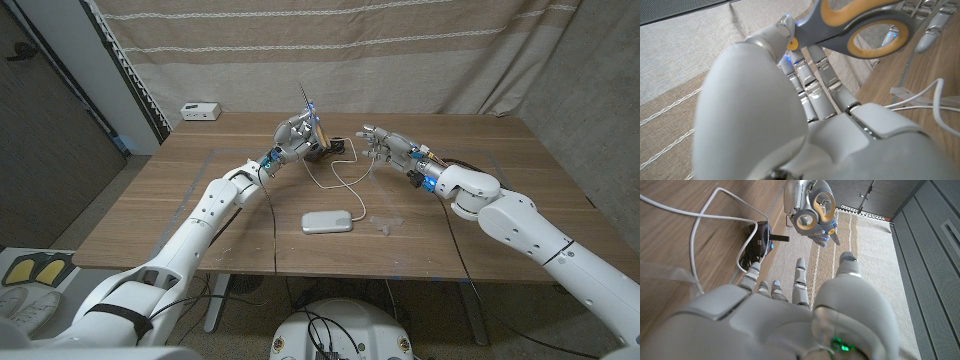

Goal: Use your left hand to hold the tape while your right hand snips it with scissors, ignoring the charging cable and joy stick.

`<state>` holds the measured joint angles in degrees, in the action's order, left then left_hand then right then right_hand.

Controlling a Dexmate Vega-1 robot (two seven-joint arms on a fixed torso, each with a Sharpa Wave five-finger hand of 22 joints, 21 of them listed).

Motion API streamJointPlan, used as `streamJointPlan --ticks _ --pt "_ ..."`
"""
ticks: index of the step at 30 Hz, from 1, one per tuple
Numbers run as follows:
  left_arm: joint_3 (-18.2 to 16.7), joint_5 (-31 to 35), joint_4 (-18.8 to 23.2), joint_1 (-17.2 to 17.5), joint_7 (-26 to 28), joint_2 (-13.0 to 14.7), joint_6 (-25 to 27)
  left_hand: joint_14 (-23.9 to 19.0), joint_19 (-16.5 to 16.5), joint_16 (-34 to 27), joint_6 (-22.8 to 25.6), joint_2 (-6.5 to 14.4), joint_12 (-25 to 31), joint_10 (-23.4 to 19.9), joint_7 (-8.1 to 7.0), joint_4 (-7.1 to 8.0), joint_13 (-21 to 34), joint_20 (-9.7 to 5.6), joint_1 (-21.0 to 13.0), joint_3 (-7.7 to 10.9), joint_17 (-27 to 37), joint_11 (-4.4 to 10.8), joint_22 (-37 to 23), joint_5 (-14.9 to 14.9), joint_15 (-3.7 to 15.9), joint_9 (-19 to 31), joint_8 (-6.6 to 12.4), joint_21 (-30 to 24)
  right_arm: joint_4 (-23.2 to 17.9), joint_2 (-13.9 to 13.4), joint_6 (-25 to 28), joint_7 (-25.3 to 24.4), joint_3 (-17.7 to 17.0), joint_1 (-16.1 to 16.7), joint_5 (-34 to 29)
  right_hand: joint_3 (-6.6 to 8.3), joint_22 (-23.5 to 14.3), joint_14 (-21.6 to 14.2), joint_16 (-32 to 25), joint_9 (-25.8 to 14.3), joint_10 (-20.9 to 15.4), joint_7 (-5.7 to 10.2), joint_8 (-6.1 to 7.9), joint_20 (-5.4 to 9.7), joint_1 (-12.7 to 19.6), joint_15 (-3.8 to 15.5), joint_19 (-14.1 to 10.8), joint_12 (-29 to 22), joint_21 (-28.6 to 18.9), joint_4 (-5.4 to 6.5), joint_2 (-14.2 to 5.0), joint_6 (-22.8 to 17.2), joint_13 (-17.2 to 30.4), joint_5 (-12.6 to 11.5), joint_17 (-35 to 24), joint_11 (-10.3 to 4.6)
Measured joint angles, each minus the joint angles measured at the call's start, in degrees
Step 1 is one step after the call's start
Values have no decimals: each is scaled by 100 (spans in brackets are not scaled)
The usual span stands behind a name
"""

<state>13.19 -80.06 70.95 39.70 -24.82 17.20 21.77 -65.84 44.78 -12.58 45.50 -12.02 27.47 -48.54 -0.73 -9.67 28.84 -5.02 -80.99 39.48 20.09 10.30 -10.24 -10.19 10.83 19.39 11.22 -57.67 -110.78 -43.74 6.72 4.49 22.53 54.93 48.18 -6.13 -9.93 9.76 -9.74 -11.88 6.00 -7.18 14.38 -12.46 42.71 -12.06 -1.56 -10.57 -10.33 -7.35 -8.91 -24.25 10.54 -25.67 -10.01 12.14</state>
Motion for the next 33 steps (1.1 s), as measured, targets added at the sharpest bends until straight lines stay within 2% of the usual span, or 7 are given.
streamJointPlan --ticks 3,5,11,15,20,27,33 --pt "-1 3 -4 -2 20 -7 13 -8 0 19 -9 0 0 30 -9 0 0 0 0 0 0 11 0 4 -8 0 0 -1 2 -5 39 38 31 -45 34 69 -9 30 0 0 65 -20 -1 3 29 29 278 -25 39 34 -30 21 0 67 0 -218" --pt "-1 6 -5 -4 22 -11 17 -8 0 23 -10 0 0 30 -9 0 0 0 0 0 0 11 0 5 -8 0 0 -1 9 0 47 56 38 -56 46 83 -9 29 0 0 88 -20 -1 9 29 31 402 -46 39 20 -30 21 -7 88 0 -297" --pt "6 23 -24 -28 23 -26 43 -8 0 21 -9 0 0 31 -11 0 0 0 -1 0 0 11 -2 7 -8 0 1 -1 58 41 75 127 71 -102 106 151 -9 8 0 0 183 -20 -44 23 30 52 694 -46 63 42 -30 20 -15 122 0 -195" --pt "21 41 -36 -41 6 -31 56 -8 0 3 67 -1 0 31 -38 0 -17 0 -1 0 0 11 -4 8 -8 -27 25 -1 100 74 76 179 94 -129 141 173 -9 8 0 0 253 -22 -44 4 29 52 785 -46 64 62 -30 23 -15 132 0 -212" --pt "31 49 -52 -51 -31 -35 72 -7 0 -1 79 -1 0 4 -29 0 -16 0 -1 0 0 -15 -5 8 -7 -27 25 0 145 112 82 225 132 -171 166 178 -9 8 0 0 272 -86 -44 7 61 52 843 -46 64 59 -62 17 1 153 1 -232" --pt "35 49 -76 -58 -96 -42 95 -7 -31 -1 110 -1 0 -25 -59 0 -16 30 -1 0 0 1 -5 9 -7 -26 25 1 187 153 126 269 179 -229 188 274 -8 39 -45 -27 269 -174 -44 -3 90 83 853 -68 13 53 -90 -32 1 153 1 -229" --pt "38 49 -98 -64 -156 -48 115 -6 -31 -1 110 -1 0 -36 -60 0 -16 30 -1 0 0 11 -5 9 -6 -26 25 -41 201 177 169 300 216 -271 203 364 -8 39 -45 -26 85 -173 -44 53 210 83 782 -134 -52 14 -105 -176 0 173 1 -171"
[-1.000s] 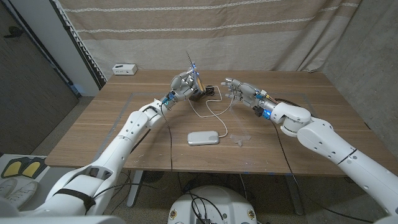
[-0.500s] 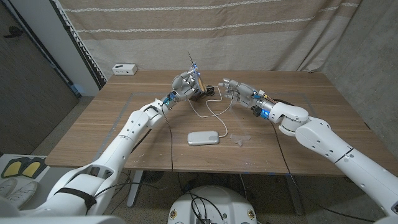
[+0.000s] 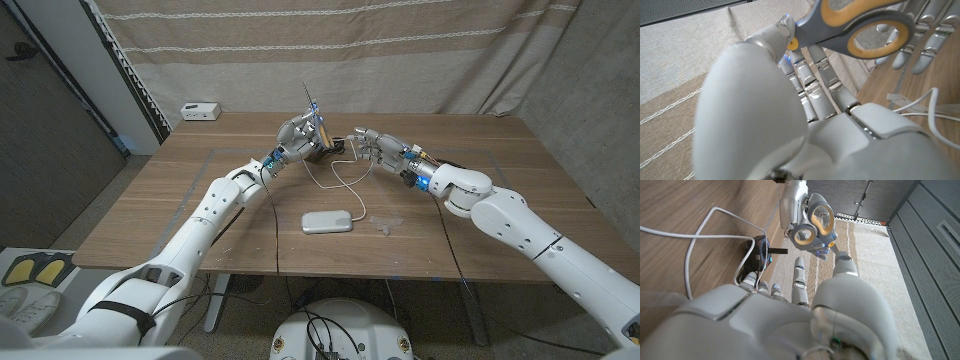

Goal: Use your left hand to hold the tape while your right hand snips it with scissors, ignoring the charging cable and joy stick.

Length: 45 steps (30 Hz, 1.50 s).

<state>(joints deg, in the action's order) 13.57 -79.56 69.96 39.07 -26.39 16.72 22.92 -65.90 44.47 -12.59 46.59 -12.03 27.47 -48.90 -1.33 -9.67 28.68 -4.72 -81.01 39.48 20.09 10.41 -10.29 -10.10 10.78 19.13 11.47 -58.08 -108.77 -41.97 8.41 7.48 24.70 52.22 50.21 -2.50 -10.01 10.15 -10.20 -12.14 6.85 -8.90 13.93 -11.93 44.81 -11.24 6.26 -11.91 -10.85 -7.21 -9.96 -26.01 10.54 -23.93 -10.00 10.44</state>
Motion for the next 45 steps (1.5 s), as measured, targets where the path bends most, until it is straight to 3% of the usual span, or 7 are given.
streamJointPlan --ticks 23,45 --pt "24 13 -67 -18 -214 -33 27 8 -11 27 28 2 0 -9 -32 0 1 -10 2 0 0 -9 4 -14 8 -27 22 1 105 120 -31 324 125 -121 96 110 1 0 -22 1 35 1 0 -4 83 0 -45 0 -1 -15 7 65 -1 65 0 31" --pt "65 67 -64 -6 -292 -35 29 6 -11 -1 110 25 0 -41 -52 0 2 -10 25 0 0 22 1 -3 6 -45 22 -22 210 157 -60 614 196 -216 161 237 1 0 -22 16 188 20 -133 -26 128 -1 41 25 0 34 -39 249 -2 110 1 -123"
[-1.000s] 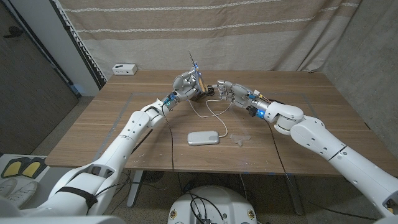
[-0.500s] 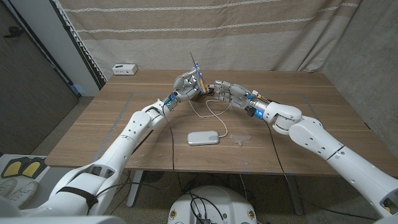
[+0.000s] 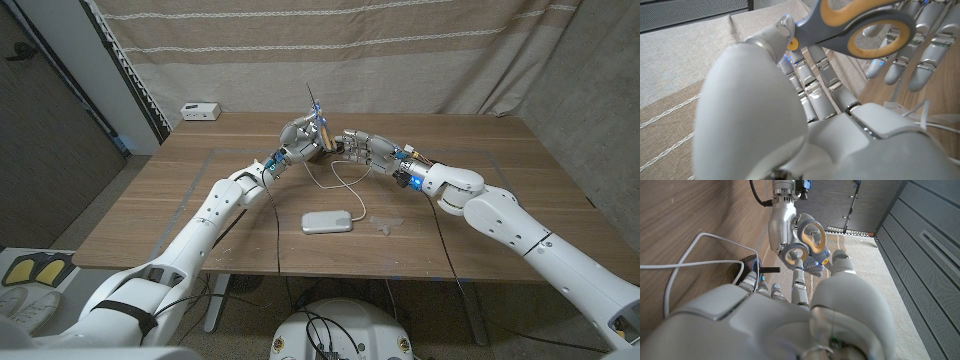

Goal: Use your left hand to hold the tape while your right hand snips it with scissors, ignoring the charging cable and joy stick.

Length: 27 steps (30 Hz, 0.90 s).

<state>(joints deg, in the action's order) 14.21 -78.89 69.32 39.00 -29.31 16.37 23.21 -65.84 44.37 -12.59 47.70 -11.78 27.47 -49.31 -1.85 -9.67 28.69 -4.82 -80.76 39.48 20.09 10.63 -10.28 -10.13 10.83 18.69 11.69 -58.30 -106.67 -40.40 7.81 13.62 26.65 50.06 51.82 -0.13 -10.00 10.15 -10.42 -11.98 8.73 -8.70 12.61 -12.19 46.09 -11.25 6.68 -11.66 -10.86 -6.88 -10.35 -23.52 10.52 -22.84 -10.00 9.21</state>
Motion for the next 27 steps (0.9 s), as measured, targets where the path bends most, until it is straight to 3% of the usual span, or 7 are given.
streamJointPlan --ticks 27 --pt "10 -6 13 -31 -59 -9 35 -7 0 28 63 -1 38 -38 0 -19 -35 0 -1 19 0 -40 2 3 -7 -9 0 -22 103 31 148 206 155 -203 -68 90 0 0 26 53 30 -9 -96 -30 0 0 92 0 0 90 0 134 0 105 -28 -30"
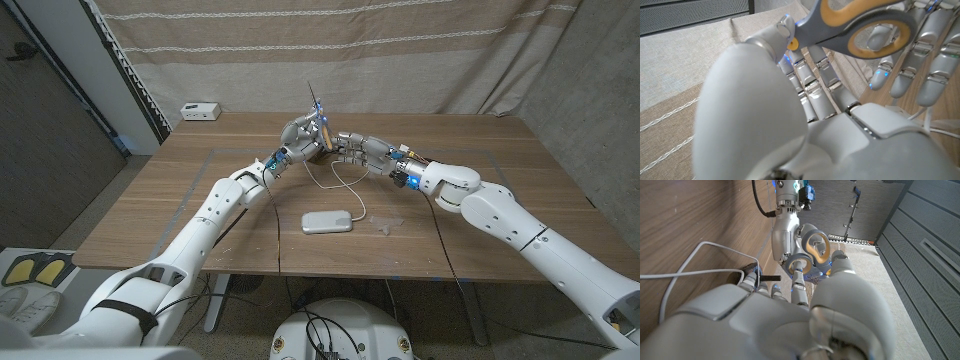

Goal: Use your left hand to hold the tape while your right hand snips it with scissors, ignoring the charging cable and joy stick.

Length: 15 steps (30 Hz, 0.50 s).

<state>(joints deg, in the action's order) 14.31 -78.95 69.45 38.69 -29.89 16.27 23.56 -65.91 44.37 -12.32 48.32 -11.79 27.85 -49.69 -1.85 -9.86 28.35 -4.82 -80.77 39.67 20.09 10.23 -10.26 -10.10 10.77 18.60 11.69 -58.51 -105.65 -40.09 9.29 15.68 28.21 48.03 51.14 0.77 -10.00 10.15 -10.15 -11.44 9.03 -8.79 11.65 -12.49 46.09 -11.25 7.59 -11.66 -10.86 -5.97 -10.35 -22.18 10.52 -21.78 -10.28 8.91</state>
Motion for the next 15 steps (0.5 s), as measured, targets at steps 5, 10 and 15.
streamJointPlan --ticks 5,10,15 --pt "11 0 -17 -18 -23 0 2 1 0 -16 51 0 0 -49 -8 0 -21 0 0 -1 0 3 -3 13 1 -6 40 0 27 42 -7 0 19 -19 -37 36 0 -20 -8 0 -2 25 0 31 0 87 31 0 0 36 0 -25 0 0 0 -1" --pt "13 3 -46 -33 -47 -4 3 -12 0 -39 51 0 0 -62 -8 1 -21 0 0 -1 0 0 -4 -9 -12 -27 40 0 51 82 -48 -30 44 -36 -101 84 0 -21 -27 0 -49 83 13 31 0 104 30 -23 0 36 0 -84 0 0 3 -17" --pt "16 17 -74 -53 -76 -12 3 -14 0 -50 52 0 0 -62 -7 -5 -48 0 0 5 0 0 -4 -12 -14 -27 40 0 92 120 -64 -31 78 -77 -134 127 0 -21 -27 0 -76 61 24 53 0 104 8 -23 0 32 0 -106 0 0 16 10"
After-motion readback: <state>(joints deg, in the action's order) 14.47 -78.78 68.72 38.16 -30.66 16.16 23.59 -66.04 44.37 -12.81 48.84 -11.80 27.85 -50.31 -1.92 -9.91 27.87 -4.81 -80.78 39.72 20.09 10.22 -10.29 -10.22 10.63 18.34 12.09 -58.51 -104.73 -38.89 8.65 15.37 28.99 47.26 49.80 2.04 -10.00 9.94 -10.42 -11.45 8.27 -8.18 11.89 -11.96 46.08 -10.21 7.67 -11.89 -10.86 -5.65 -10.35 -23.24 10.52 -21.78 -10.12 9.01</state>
